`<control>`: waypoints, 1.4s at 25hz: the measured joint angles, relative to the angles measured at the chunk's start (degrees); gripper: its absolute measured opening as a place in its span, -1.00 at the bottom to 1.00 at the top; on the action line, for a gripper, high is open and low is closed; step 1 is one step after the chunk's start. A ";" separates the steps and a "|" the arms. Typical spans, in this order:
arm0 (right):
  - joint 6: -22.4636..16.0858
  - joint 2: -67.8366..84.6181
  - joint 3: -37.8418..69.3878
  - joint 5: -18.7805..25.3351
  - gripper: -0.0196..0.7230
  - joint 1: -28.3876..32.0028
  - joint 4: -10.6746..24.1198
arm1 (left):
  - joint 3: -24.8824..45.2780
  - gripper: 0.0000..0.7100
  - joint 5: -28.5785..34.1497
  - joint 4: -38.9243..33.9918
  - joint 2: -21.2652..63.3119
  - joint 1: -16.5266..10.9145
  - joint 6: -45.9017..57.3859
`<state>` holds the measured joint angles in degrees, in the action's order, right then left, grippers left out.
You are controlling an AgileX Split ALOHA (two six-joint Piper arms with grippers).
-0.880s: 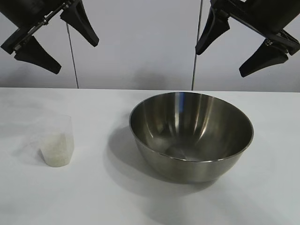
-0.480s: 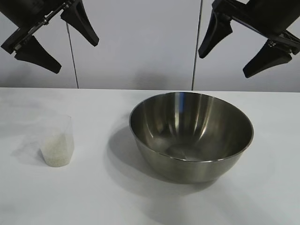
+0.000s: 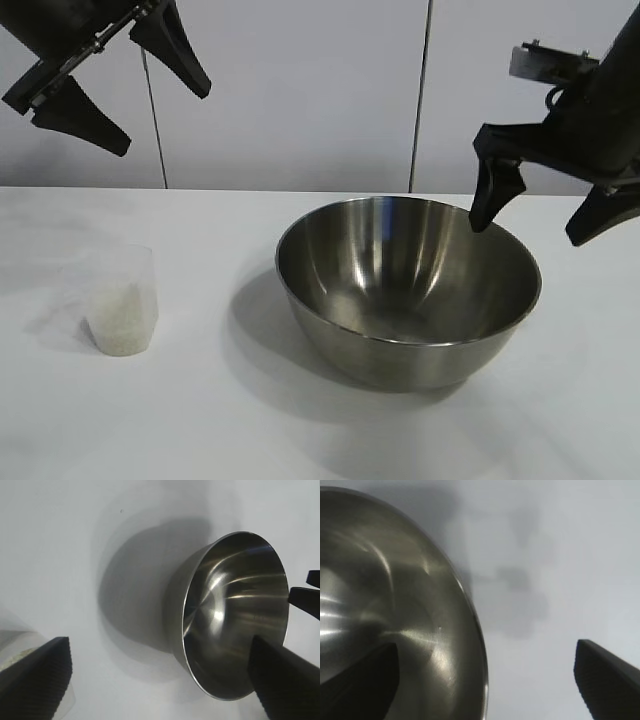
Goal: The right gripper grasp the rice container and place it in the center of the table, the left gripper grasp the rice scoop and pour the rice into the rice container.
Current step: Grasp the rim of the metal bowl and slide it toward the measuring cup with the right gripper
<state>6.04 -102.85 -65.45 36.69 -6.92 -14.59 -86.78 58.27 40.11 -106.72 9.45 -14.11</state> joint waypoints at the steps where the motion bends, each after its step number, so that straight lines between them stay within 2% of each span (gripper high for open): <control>1: 0.55 -1.08 0.00 -0.76 0.80 0.00 -1.05 | 0.00 0.93 0.00 0.00 0.00 0.00 0.00; 4: 2.95 -3.48 0.00 -2.32 0.80 0.00 -5.07 | 0.00 0.93 0.00 0.00 0.00 0.00 0.00; 7: 4.72 -5.29 0.00 -2.91 0.80 0.00 -7.27 | 0.00 0.93 0.00 0.00 0.00 0.00 0.00; 11: 5.22 -6.91 0.00 -3.38 0.76 0.00 -7.71 | 0.00 0.93 0.00 0.00 0.00 0.00 0.00; 15: 5.47 -7.05 0.00 -3.65 0.57 0.00 -7.78 | 0.00 0.93 0.00 0.00 0.00 0.00 0.00; 17: 5.55 -7.05 0.00 -3.65 0.36 0.00 -7.83 | 0.00 0.93 0.00 0.00 0.00 0.00 0.00; 21: 4.91 -7.05 0.00 -3.66 -0.20 0.00 -7.93 | 0.00 0.93 0.00 0.00 0.00 0.00 0.00; 27: 4.24 -7.05 0.17 -3.69 -0.79 0.00 -7.98 | 0.00 0.93 0.00 0.00 0.00 0.00 0.00; 30: 4.16 -7.16 0.17 -3.21 -0.89 0.00 -7.74 | 0.00 0.93 0.00 0.00 0.00 0.00 0.00; 35: 4.11 -7.16 0.17 -1.86 -0.92 0.00 -8.23 | 0.00 0.93 0.00 0.00 0.00 0.00 0.00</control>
<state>10.15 -110.01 -65.28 34.84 -6.92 -22.82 -86.78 58.27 40.11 -106.72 9.45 -14.11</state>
